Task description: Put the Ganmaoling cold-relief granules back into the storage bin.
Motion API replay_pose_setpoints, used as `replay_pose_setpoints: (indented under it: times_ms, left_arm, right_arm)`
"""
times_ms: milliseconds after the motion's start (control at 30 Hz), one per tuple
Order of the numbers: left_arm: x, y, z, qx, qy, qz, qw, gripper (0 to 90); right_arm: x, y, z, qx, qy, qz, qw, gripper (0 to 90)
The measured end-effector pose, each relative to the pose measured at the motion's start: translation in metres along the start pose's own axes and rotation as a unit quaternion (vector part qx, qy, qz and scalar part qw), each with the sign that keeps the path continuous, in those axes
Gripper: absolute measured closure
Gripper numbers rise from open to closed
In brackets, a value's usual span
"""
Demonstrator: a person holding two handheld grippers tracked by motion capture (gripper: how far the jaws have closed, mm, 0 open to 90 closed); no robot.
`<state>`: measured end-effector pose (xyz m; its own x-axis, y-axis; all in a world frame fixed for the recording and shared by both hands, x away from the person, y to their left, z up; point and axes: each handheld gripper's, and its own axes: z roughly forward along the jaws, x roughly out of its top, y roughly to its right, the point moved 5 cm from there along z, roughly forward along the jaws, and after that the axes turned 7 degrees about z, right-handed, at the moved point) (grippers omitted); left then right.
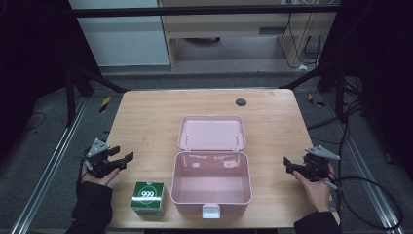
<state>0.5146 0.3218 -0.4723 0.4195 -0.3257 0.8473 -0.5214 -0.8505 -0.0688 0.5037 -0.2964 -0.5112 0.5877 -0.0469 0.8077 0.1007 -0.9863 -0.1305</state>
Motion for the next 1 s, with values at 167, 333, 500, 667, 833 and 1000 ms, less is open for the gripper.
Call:
replay_pose_setpoints:
  times_ms: [167,333,500,667,833,1000]
  left_arm:
    - [0.010,0.007,-0.007,-0.057,-0.012,0.023,0.9980,33.3]
    - [0.019,0.016,-0.012,-0.083,-0.016,0.050,0.9952,31.1]
    - [0.029,0.019,-0.014,-0.101,-0.030,0.086,0.9908,25.1]
    - [0.041,0.024,-0.020,-0.138,-0.025,0.115,0.9834,19.7]
    - [0.047,0.028,-0.026,-0.153,-0.037,0.143,0.9772,17.7]
    - [0.055,0.031,-0.032,-0.165,-0.050,0.166,0.9709,15.7]
  right_arm:
    - [-0.002,0.000,-0.005,-0.003,0.002,-0.012,0.9999,5.2]
    - [-0.006,-0.001,-0.007,0.000,0.000,-0.018,0.9998,5.1]
    - [-0.007,-0.001,-0.009,0.002,0.004,-0.023,0.9997,4.7]
    - [-0.010,-0.003,-0.007,0.003,-0.001,-0.034,0.9994,4.4]
    - [-0.010,-0.003,-0.007,0.004,-0.001,-0.034,0.9994,4.3]
    - [-0.011,-0.004,-0.006,0.006,-0.003,-0.038,0.9992,4.0]
